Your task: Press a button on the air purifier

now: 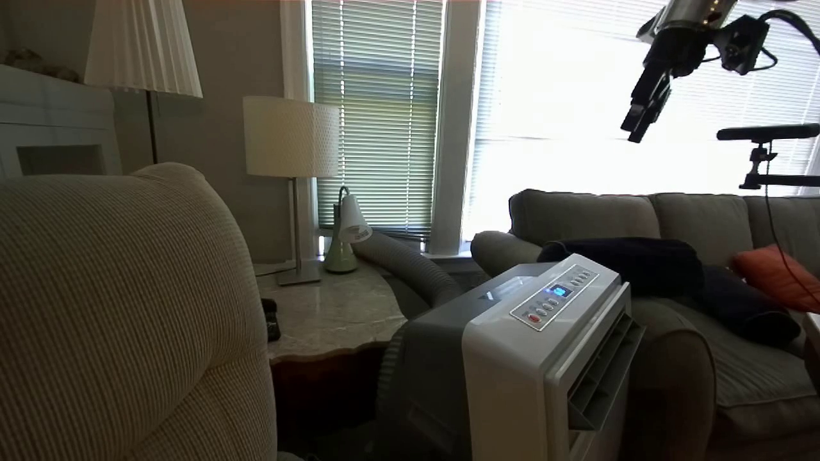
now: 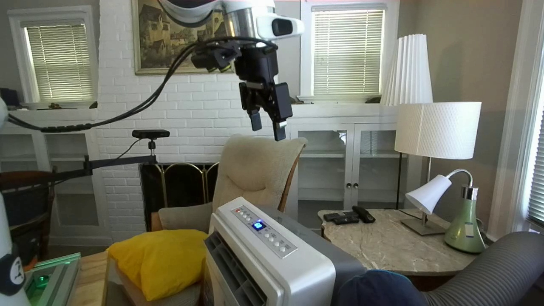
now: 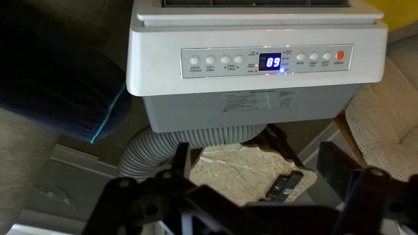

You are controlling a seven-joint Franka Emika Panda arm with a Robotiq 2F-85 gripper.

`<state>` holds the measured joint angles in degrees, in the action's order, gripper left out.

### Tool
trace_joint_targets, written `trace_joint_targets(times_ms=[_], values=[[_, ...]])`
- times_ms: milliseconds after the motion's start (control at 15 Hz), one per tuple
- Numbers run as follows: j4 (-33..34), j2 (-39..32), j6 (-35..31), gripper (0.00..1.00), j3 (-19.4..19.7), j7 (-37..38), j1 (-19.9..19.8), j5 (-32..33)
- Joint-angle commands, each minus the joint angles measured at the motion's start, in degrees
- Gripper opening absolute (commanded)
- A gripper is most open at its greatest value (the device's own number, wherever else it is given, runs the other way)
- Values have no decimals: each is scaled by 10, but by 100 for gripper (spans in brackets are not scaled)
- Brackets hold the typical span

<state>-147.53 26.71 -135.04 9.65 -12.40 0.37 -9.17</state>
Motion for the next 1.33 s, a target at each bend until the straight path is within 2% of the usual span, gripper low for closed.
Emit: trace_joint_targets(times_ms=[0,467,667,867,933,1267], values=[[-16,-47,-70,100,-16,18,-3,-4],[-34,-143,-171,100,-15,-10,3,-8],[-37,-188,-219,100,-26,15,-11,19],[-38,-217,-230,100,-30,15,-16,29],[-38,-198,-214,100,-29,6,-12,8],[-37,-215,-219,100,-33,13,-18,22]])
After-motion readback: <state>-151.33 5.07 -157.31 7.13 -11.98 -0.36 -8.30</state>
